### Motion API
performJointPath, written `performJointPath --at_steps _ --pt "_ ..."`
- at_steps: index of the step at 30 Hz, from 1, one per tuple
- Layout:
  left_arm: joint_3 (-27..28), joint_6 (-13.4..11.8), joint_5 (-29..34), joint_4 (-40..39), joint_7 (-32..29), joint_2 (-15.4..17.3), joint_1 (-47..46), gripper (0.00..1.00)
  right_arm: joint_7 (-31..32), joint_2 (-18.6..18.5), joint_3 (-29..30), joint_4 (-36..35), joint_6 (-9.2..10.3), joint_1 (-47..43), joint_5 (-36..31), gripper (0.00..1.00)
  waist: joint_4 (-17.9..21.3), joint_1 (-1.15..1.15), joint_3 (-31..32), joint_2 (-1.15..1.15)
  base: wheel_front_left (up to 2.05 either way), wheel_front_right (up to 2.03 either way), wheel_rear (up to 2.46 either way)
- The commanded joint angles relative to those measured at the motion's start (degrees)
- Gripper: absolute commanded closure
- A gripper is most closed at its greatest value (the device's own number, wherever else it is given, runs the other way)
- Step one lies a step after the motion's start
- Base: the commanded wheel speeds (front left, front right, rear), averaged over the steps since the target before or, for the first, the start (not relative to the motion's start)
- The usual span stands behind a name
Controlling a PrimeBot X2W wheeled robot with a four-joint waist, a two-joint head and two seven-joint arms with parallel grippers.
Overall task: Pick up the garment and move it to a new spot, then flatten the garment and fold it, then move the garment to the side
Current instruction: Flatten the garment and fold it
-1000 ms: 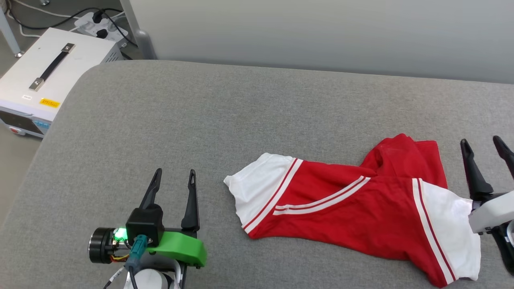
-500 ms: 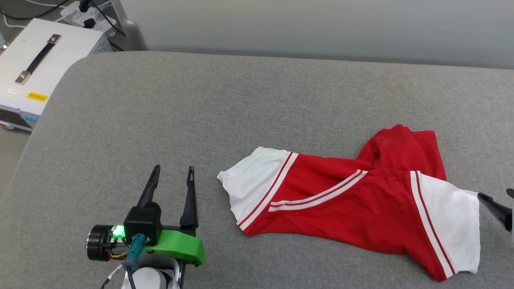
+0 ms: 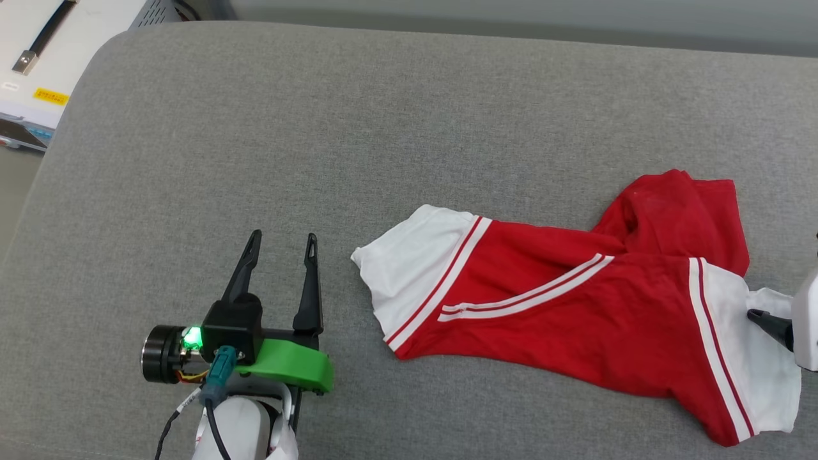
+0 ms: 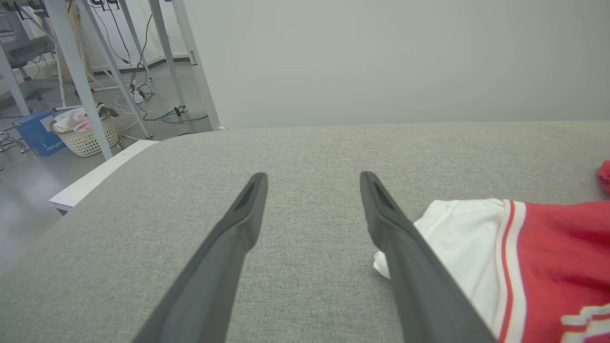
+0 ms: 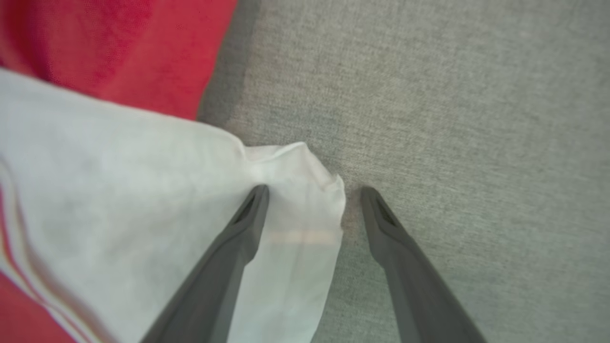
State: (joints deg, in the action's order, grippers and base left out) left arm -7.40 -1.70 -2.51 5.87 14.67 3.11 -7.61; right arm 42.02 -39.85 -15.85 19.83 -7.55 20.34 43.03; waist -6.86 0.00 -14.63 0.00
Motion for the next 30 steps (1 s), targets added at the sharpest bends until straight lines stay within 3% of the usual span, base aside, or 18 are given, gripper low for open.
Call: performJointPath --at_steps 1,6,7,8,9,14,21,26,30 --pt "-0.2 0.2 -0.1 -0.1 0.3 -0.2 -1.1 0.00 0.2 0.5 -2.3 1.3 0.06 0.2 -0.2 0.00 -0.8 0.00 -1.1 0.00 0.00 0.00 0.00" --pt "-0.1 -0.1 -0.2 0.2 0.3 -0.2 -1.5 0.00 -0.9 1.2 -8.3 3.8 0.06 -0.9 1.7 0.00 -0.7 0.00 -0.9 0.00 0.00 0.00 0.00" --pt "0.0 -0.1 -0.3 0.4 0.3 -0.2 -1.5 0.00 -2.1 1.2 -8.8 4.2 0.06 -0.9 2.2 0.07 -0.4 0.00 -0.7 0.00 0.00 0.00 0.00" --pt "0.1 0.0 -0.3 0.5 0.3 -0.2 -1.6 0.00 -3.4 1.1 -9.0 4.6 0.06 -0.8 2.4 0.72 -0.2 0.00 -0.5 0.00 0.00 0.00 0.00" --pt "0.2 0.1 -0.3 0.7 0.3 -0.2 -1.6 0.00 -5.1 0.9 -9.5 4.9 0.06 -0.6 2.5 1.00 0.0 0.00 -0.1 0.00 0.00 0.00 0.00" --pt "1.4 1.6 -0.6 1.1 0.3 0.5 -2.2 0.00 -15.2 -0.6 -9.4 4.7 0.06 0.1 2.9 1.00 1.1 0.00 2.0 0.00 0.00 0.00 0.00" --pt "2.1 6.3 -1.0 4.1 0.3 4.8 -4.9 0.00 -25.9 -4.2 -5.0 -1.1 0.06 -4.2 3.3 1.00 2.4 0.00 5.4 0.00 0.00 0.00 0.00" --pt "-0.3 8.7 -3.3 9.5 -0.3 9.8 -9.7 0.00 -28.0 -5.2 0.6 -7.6 0.06 -10.4 1.8 1.00 3.8 0.00 6.7 0.00 0.00 0.00 0.00" --pt "-7.2 9.1 -8.7 12.1 -6.9 14.8 -15.0 0.00 -27.0 -3.7 4.7 -13.5 0.06 -15.3 -0.4 1.00 5.0 0.00 7.0 0.00 0.00 0.00 0.00"
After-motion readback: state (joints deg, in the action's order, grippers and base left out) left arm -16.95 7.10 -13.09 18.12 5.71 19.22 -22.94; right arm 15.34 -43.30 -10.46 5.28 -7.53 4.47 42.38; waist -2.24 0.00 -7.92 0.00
